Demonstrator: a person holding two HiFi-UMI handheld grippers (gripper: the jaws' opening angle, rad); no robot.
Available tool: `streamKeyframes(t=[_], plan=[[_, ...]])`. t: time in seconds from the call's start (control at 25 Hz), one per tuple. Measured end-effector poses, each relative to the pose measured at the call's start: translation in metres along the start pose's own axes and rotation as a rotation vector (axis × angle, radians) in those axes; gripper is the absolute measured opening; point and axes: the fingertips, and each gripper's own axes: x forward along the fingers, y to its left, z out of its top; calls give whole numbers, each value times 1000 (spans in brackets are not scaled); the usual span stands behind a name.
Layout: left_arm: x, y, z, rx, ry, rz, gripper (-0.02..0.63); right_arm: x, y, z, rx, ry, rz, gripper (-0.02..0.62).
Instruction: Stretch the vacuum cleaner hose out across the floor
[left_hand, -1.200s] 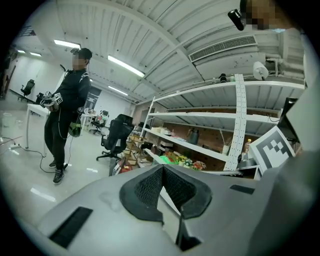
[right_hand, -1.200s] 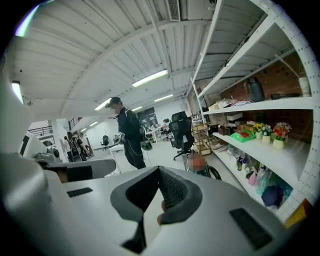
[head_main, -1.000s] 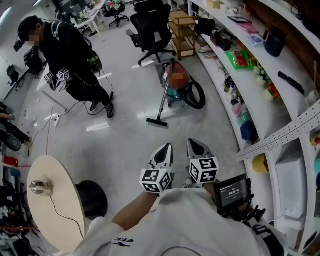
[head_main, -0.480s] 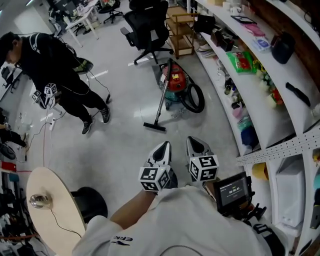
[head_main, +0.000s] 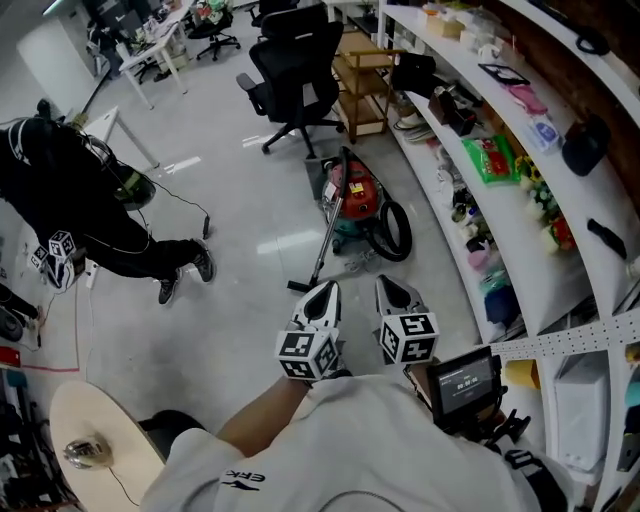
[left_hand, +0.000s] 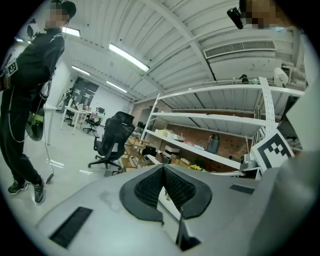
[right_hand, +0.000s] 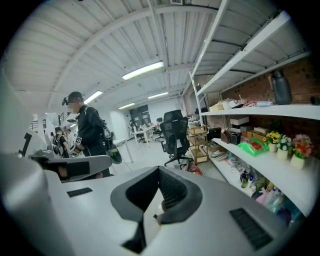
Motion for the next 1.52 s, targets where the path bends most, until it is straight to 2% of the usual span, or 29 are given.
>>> streamKeyframes(t=[0.24,0.68,1.08,1.32,1.52], plan=[[28,59,23,-31,-5,6,2,58,11,21,4,7,-27,-2],[74,115,39,-53,2,45,2,139,0,51,-5,20,-18,-2],[183,171,45,-36,60,104,2,258,-61,81,19,52,16,-2],[266,199,52,-48,119,124,2,327,-107,102,24,112,31,-2],[329,220,43,-61,176,141,2,383,-147,103,29,170,28,-2]])
